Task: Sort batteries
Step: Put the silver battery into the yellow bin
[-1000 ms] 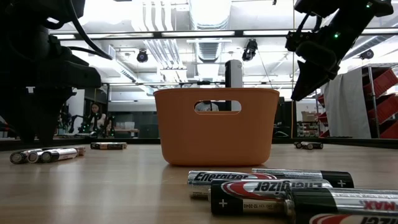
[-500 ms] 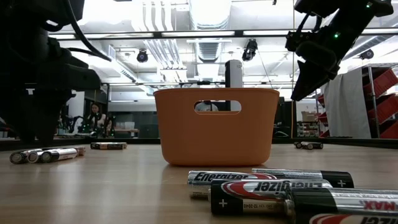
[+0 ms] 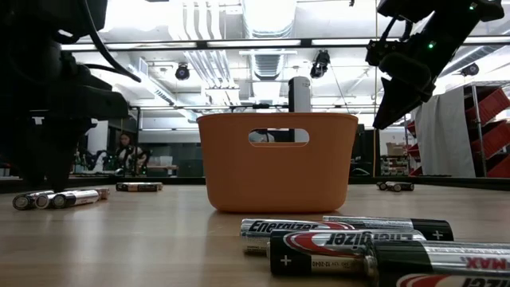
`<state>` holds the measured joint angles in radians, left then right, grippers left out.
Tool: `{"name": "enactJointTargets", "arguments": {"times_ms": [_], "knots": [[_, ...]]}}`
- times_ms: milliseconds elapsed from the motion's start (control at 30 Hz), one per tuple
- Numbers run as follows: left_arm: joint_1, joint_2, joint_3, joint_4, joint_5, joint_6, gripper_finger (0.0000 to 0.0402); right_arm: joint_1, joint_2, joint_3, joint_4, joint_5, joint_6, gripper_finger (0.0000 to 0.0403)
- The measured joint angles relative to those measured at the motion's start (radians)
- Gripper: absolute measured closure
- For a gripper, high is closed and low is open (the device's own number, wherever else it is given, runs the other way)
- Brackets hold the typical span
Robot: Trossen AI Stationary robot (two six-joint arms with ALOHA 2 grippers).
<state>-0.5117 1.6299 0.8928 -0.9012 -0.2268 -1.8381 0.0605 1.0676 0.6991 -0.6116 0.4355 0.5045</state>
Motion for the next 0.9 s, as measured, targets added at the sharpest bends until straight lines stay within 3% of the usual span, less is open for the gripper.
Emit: {"name": "enactJointTargets", "arguments": {"times_ms": [733,900], "knots": [[0.000,0.000,-0.052,0.088,0.000,-0.005,0.0265,0.000,0.000,0.000,0.000,0.000,0.000,0.0235],[0.000,0.000,-0.052,0.087,0.008,-0.005,0.0283,0.000,0.000,0.000,0.000,0.001,0.000,0.0227]]}}
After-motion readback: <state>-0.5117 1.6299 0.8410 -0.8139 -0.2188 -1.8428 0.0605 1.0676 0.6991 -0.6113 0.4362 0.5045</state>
